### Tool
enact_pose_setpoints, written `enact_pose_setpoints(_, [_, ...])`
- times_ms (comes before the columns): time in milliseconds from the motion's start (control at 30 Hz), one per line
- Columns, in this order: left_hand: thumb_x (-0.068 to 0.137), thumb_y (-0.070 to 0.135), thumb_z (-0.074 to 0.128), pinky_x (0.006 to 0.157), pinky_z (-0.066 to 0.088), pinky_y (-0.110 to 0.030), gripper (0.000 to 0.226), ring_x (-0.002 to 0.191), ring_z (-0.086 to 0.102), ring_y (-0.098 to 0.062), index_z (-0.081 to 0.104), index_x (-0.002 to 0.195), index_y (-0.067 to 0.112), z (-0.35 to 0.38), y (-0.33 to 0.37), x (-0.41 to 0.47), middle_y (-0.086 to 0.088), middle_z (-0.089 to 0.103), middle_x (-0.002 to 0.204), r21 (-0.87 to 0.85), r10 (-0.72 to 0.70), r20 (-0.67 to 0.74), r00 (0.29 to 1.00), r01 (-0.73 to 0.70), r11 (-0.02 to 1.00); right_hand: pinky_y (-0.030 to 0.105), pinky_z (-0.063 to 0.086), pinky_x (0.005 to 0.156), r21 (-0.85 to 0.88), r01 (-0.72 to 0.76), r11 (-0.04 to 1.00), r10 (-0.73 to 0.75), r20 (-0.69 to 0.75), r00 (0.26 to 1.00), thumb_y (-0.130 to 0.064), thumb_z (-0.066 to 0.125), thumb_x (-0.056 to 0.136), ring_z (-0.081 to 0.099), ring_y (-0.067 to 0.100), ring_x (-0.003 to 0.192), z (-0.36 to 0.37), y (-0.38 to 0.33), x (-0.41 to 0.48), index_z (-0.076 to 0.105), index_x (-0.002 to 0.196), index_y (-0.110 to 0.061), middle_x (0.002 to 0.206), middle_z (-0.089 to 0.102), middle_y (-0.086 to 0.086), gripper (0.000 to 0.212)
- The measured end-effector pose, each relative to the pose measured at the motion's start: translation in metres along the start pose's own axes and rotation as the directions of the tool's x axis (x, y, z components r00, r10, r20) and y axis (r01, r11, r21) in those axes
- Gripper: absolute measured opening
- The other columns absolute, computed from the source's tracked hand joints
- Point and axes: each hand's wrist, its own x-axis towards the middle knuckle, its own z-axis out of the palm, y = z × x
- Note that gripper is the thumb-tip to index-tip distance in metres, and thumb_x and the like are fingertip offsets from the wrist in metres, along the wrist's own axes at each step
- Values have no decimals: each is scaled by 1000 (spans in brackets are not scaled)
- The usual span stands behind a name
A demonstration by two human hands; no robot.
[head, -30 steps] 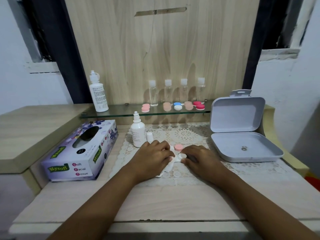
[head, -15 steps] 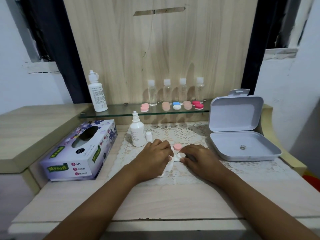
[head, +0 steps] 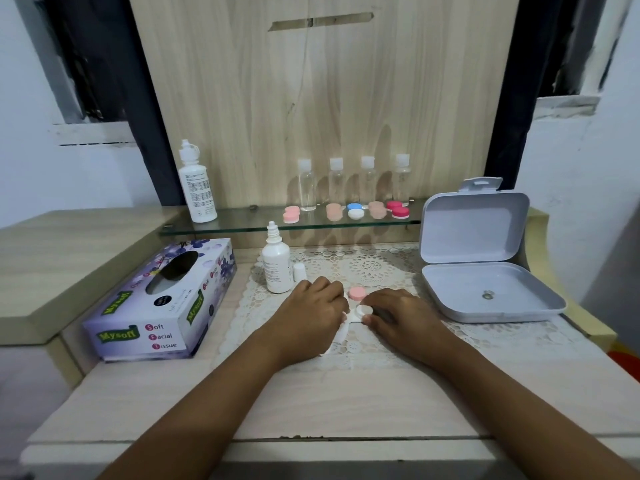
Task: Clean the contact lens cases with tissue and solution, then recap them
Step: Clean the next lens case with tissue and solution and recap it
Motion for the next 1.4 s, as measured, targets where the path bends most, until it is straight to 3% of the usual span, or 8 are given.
enact_pose_setpoints(267, [98,21,42,89,29,-28,26,108,37,-14,59,117,17,6,0,-2,5,50,113,-298,-104,62,993,118,947,11,23,70,3,17,1000,-17,6,1000,-20,59,89,54,17,96,-1,-2,0,65,105,-11,104,66,2,20])
enact_pose_setpoints(400, [93,28,43,77,34,-29,28,97,51,-15,68,104,22,6,-2,-6,8,58,99,-192,-86,-27,996,79,978,2,25,75,14,12,1000,-12,10,1000,-19,60,88,54,16,95,-2,-2,0,66,105,-11,103,66,1,20])
enact_pose_setpoints(533, [86,32,40,62,42,-28,32,79,58,-11,72,87,27,4,-2,-6,13,59,84,-63,-49,-96,994,43,997,5,25,73,14,3,1000,-3,14,1000,-20,60,87,55,16,93,-1,-1,1,66,104,-12,101,66,0,19])
enact_pose_setpoints(667, [85,31,40,61,42,-28,31,78,56,-11,71,85,26,5,-1,-4,12,58,82,-15,-21,-112,993,19,1000,2,25,74,3,4,1000,-5,8,1000,-20,60,88,55,16,92,0,0,1,65,104,-12,99,66,-1,19])
enact_pose_setpoints(867, [90,26,40,73,38,-28,27,88,50,-15,65,95,18,9,0,-2,6,56,94,-174,-50,-48,998,41,984,10,25,73,3,-8,1000,8,10,1000,-22,58,89,53,17,98,3,2,1,64,106,-14,107,64,-1,20])
enact_pose_setpoints(1033, [93,20,53,91,36,-25,10,100,44,-9,60,100,20,12,-4,-6,15,47,98,-588,-234,85,968,239,773,19,30,76,21,-68,997,68,15,998,-28,57,89,50,15,103,8,5,0,61,113,-19,112,60,-4,27])
enact_pose_setpoints(1300, [91,17,56,75,36,-4,18,91,50,9,53,94,34,-4,-5,-10,18,55,95,-791,-374,138,917,329,515,19,29,76,51,-71,996,70,28,997,-28,55,91,48,14,98,5,1,-1,54,128,-23,106,59,-1,37])
enact_pose_setpoints(1400, [91,18,57,76,38,-7,13,89,53,10,56,96,29,-6,-7,-10,15,59,93,-855,-433,143,890,332,398,15,25,68,53,-56,997,55,29,998,-25,53,92,44,12,93,3,0,0,48,134,-25,95,53,-5,42])
